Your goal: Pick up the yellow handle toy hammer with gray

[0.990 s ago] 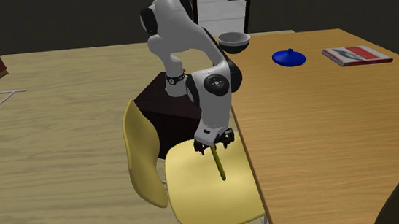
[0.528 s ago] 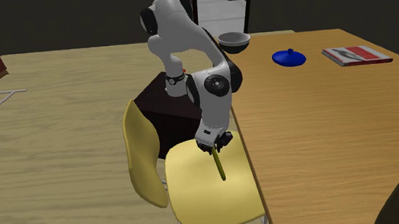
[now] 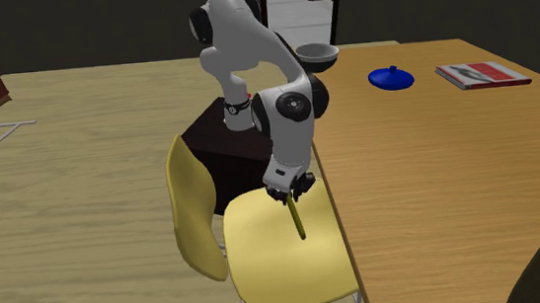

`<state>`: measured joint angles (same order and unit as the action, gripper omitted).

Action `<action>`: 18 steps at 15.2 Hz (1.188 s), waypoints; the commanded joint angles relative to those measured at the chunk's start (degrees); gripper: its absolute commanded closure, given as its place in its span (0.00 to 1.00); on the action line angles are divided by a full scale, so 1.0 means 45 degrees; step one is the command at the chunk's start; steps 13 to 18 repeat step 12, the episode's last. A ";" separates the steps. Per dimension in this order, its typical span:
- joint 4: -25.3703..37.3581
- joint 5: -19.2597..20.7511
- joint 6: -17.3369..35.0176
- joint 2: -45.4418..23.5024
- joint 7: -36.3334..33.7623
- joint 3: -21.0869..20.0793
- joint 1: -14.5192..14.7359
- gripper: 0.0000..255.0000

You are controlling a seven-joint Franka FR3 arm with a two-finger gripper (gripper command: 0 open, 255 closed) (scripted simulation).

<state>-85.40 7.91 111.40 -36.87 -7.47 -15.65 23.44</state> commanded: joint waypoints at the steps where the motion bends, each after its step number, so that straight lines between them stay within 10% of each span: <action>1: 0.0074 -0.0044 -0.0250 0.0179 0.0011 -0.0030 -0.0012 1.00; 18: 0.0720 -0.0205 -0.1479 0.0780 0.0076 -0.0132 -0.0039 1.00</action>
